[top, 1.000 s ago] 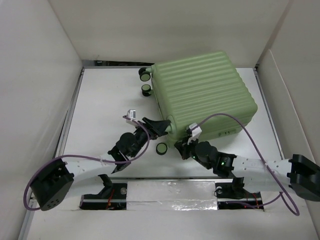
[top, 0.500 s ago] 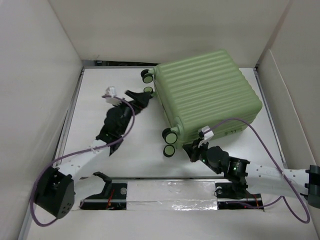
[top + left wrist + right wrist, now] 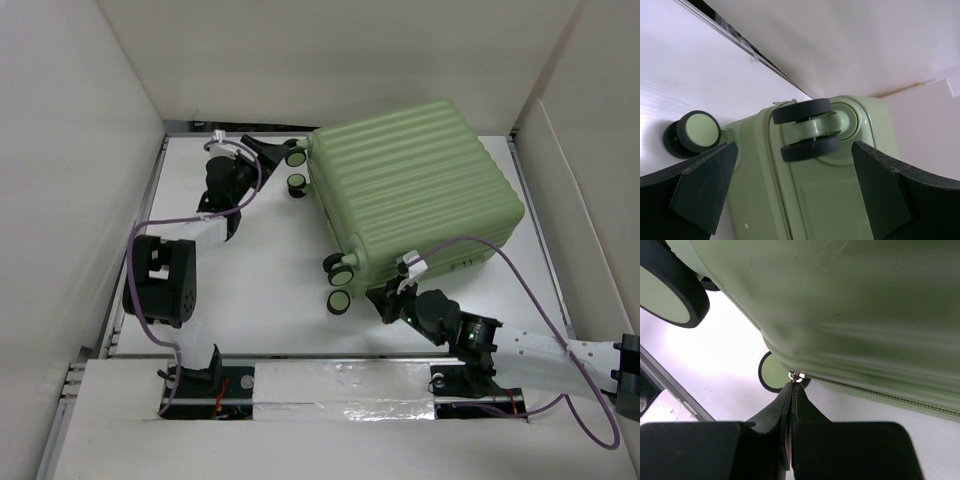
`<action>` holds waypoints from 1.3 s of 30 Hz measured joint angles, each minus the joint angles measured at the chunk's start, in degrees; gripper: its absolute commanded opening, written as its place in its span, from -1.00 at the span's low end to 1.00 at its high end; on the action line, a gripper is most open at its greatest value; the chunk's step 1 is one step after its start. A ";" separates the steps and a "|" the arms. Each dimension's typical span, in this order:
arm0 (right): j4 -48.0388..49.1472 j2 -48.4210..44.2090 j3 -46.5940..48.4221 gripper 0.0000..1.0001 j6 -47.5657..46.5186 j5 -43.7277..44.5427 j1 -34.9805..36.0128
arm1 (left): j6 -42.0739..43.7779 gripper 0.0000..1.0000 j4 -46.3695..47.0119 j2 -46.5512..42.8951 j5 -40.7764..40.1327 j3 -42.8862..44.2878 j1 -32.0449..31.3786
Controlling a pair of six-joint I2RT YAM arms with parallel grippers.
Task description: Pack the luggage
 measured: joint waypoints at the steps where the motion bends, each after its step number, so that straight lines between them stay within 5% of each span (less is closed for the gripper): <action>1: 0.02 0.00 0.00 -1.00 0.00 -0.09 0.00 | -0.17 0.98 0.00 1.53 0.87 1.42 0.00; 12: 0.07 0.04 0.00 -1.00 0.20 -0.22 -0.04 | -4.59 0.93 5.18 14.29 4.87 12.20 -0.94; 18: -0.92 -1.31 -0.11 -1.00 0.15 -0.31 -0.04 | -8.83 0.54 9.51 19.37 4.81 15.72 -2.01; 21: -2.12 -2.32 -0.11 -1.00 0.13 -0.33 -0.04 | -12.04 0.12 13.44 21.31 4.46 16.48 -2.21; 22: -2.38 -2.60 -0.11 -1.00 0.11 -0.35 -0.07 | -13.29 -0.47 14.80 22.01 4.52 16.81 -2.21; 25: -2.75 -3.41 -0.11 -1.00 0.09 -0.94 -0.87 | -14.93 -1.00 19.02 22.97 4.87 17.00 -2.19; 31: -6.16 -5.55 0.00 -1.00 -0.37 -9.62 -7.91 | -17.25 -1.00 26.34 21.07 1.95 9.53 -1.92; 39: -14.25 -3.32 4.48 -1.00 -4.83 -32.17 -28.09 | -17.29 -1.00 32.72 0.98 -6.95 -19.82 3.28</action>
